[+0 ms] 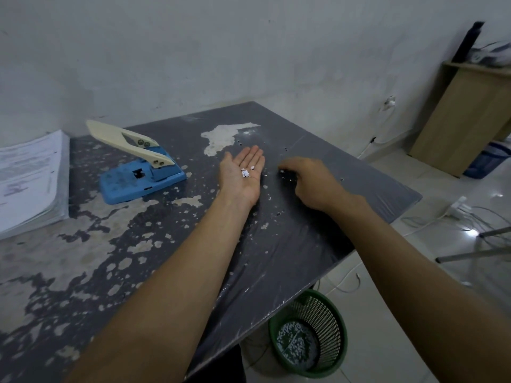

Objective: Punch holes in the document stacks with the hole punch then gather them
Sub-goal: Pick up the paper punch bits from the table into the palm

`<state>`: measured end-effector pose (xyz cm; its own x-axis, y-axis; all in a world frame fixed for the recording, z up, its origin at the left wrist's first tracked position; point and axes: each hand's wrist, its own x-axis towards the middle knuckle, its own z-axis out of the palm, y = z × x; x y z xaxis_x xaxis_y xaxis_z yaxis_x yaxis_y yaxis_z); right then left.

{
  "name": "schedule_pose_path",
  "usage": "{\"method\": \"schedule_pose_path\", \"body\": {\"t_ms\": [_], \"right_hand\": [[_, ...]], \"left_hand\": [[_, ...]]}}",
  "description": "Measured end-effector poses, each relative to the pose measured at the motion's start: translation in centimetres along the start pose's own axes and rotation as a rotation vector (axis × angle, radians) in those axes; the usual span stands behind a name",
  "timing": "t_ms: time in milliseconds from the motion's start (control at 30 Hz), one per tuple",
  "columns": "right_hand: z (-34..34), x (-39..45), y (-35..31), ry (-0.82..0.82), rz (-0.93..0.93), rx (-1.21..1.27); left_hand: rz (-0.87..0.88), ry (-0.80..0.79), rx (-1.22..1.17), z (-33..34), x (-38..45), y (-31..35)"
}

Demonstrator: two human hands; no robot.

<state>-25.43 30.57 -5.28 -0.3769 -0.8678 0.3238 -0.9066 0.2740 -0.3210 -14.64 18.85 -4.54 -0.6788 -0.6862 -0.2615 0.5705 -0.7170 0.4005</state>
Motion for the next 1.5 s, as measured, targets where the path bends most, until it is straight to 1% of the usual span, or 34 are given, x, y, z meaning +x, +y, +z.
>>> {"method": "schedule_pose_path", "body": {"t_ms": [133,200,300,367,467,600,700,833,900,1033,1100,1200,1267,1333,1433,1500], "right_hand": [[-0.4,0.1,0.6,0.022,0.057,0.002],[-0.5,0.3,0.5,0.005,0.062,-0.01],[-0.2,0.2,-0.3,-0.091,-0.038,-0.049],[0.0,-0.1,-0.4,-0.124,-0.106,-0.078],[-0.4,-0.4,0.3,-0.085,-0.105,-0.087],[-0.7,-0.1,0.8,0.006,-0.026,-0.064],[-0.3,0.0,0.0,-0.052,-0.041,-0.049],[0.6,-0.4,-1.2,-0.149,-0.171,0.013],[0.5,-0.6,-1.0,-0.169,-0.191,-0.011],[-0.6,-0.9,0.3,-0.135,-0.168,-0.106],[-1.1,-1.0,0.8,-0.082,-0.143,-0.089],[-1.6,-0.7,1.6,0.049,-0.036,-0.028],[-1.5,-0.3,1.7,0.065,0.022,-0.031],[-1.2,0.0,0.7,0.005,-0.019,-0.038],[-0.3,0.1,-0.7,-0.115,-0.149,-0.048],[-0.2,0.1,-0.7,-0.147,-0.17,-0.085]], "left_hand": [[-0.002,-0.004,0.003,0.1,-0.2,0.0],[-0.002,-0.002,0.004,0.1,-0.2,0.0],[-0.005,-0.003,0.003,0.1,-0.2,0.0],[-0.008,-0.008,0.004,0.1,-0.2,0.0],[-0.008,-0.01,-0.005,0.0,-0.2,0.0],[-0.004,-0.005,-0.003,0.1,-0.1,0.0],[0.006,-0.004,-0.016,0.1,-0.1,0.1],[0.029,0.006,-0.046,0.1,-0.1,0.2],[0.029,0.007,-0.053,0.0,0.0,0.2],[0.025,0.005,-0.059,-0.1,0.0,0.3],[0.022,0.004,-0.052,0.0,0.0,0.2],[0.018,-0.002,-0.025,0.0,-0.1,0.0],[0.019,-0.005,-0.005,0.0,-0.1,0.0],[0.021,-0.002,-0.002,0.0,-0.1,0.0],[0.023,-0.003,-0.009,0.0,-0.2,0.1],[0.02,-0.007,-0.015,-0.1,-0.2,0.1]]}}
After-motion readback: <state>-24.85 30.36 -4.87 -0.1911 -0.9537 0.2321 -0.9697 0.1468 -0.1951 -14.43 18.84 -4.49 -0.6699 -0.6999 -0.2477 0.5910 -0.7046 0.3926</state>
